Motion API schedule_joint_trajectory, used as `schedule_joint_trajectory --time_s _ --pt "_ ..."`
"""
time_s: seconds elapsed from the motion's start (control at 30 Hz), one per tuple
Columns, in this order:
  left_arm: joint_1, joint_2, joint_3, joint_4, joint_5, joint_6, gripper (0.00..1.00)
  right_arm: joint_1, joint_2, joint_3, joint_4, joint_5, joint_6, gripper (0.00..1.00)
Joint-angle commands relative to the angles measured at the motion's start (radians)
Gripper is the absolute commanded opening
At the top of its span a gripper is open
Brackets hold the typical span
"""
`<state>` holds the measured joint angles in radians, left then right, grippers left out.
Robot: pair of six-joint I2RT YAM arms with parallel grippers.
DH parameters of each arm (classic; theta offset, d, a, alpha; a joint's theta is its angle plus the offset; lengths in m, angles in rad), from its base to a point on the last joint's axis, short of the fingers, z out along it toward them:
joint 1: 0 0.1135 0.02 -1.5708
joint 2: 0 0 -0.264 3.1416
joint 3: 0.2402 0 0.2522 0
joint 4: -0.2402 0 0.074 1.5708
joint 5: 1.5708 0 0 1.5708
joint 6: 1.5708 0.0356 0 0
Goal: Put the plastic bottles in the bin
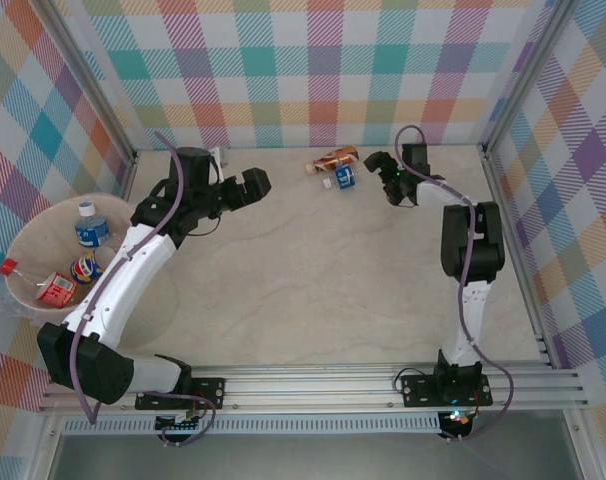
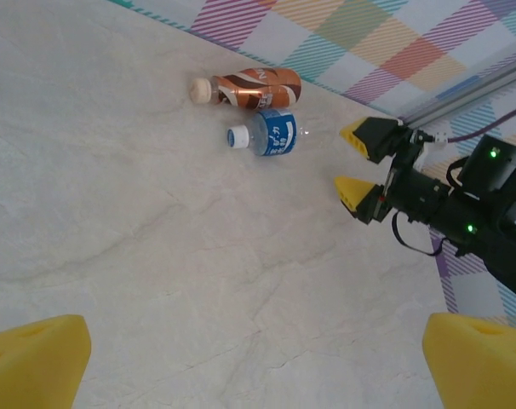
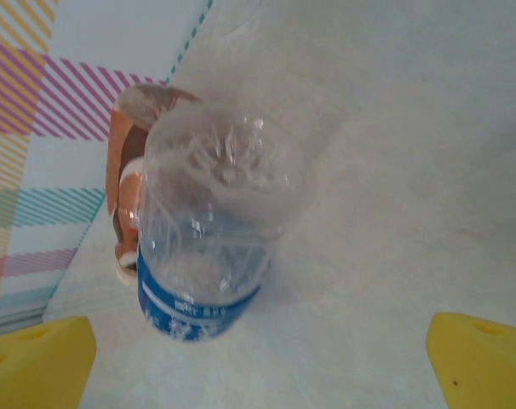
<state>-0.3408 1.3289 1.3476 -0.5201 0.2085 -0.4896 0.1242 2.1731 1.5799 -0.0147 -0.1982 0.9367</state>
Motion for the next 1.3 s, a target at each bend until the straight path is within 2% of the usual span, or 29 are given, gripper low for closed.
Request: schedule_joint_trajectory --time_s 0.0,0.07,0.47,0.7,0.83,0.97,1.13,1.27 --pt "-0.016 -0.011 -0.007 0.024 -0.014 0.011 1.0 0.003 0.068 0.077 0.052 0.026 0.062 1.0" --pt "-0.017 -0.003 -0.007 0.027 -0.011 0.011 1.0 0.003 0.109 0.105 0.117 0.015 0.089 1.0" --pt "-0.017 0.015 -0.01 0.016 -0.031 0.02 1.0 0.015 0.299 0.309 0.175 -0.052 0.174 0.94" --pt "-0.017 0.012 -0.014 0.009 -0.038 0.028 1.0 0.028 0.322 0.331 0.189 -0.07 0.177 0.87" --pt "-0.016 0.011 -0.022 0.018 -0.025 0.027 1.0 0.028 0.258 0.242 0.253 -0.047 0.155 0.74" --pt "-0.017 0.007 -0.029 0.028 0.004 0.029 1.0 0.028 0.166 0.17 0.267 -0.054 0.066 0.64" --pt "-0.023 -0.003 -0.054 0.06 0.046 0.053 1.0 0.028 0.001 -0.006 0.306 -0.084 -0.019 0.58" --pt "-0.065 0.005 -0.074 0.092 0.046 0.104 1.0 0.031 -0.17 -0.197 0.355 -0.162 -0.07 0.56"
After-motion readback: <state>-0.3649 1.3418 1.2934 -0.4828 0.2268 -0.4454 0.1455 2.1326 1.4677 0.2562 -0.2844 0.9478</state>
